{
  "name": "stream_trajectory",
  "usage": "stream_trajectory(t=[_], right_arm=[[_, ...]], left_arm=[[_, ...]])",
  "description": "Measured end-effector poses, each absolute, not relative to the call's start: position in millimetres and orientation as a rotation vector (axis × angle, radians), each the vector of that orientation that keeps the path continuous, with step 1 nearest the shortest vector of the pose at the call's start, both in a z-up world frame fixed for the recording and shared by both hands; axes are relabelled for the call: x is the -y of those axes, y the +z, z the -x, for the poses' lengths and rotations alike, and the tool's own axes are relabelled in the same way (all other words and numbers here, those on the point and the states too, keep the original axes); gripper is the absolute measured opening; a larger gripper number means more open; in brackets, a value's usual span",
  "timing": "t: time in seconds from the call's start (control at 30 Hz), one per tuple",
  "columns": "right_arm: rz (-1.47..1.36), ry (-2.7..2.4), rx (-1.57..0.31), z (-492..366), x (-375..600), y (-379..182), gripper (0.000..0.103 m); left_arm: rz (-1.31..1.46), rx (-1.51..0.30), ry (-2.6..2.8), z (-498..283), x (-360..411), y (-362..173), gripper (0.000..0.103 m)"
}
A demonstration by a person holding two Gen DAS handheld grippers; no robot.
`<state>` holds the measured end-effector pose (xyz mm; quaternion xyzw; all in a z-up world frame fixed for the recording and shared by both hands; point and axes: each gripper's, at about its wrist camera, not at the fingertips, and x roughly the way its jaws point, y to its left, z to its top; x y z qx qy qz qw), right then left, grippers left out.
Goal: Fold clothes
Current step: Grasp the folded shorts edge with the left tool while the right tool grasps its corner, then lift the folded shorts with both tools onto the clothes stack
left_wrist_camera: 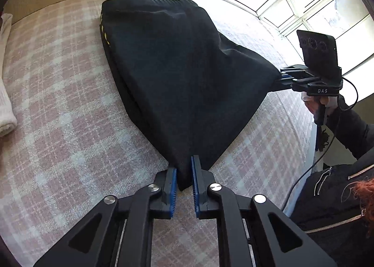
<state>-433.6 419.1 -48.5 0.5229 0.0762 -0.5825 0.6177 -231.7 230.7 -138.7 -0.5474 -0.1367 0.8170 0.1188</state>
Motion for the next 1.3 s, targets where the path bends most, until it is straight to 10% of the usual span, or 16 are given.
stream_trajectory(t=[0.7,0.87,0.97,1.3], right_arm=[[-1.278,-1.355,-0.195,458.9,-406.8,-22.3,0.008],[-1.257,-1.345,-0.072,473.2,-409.7,-2.2,0.007],[-1.235,-1.385,-0.186,469.0,-403.9,1.1,0.007],[-1.252,-1.424,-0.338,450.6,-405.6,-28.0,0.006]], left_arm=[[1.508,-0.448,2.312,226.2,-312.2,-128.1,0.049],[1.543,-0.403,2.336,235.3,-299.8,-135.5,0.046],[1.556,-0.341,2.360,242.2,-286.6,-130.8,0.009],[1.564,0.040,2.319,249.0,-258.5,-110.2,0.003]])
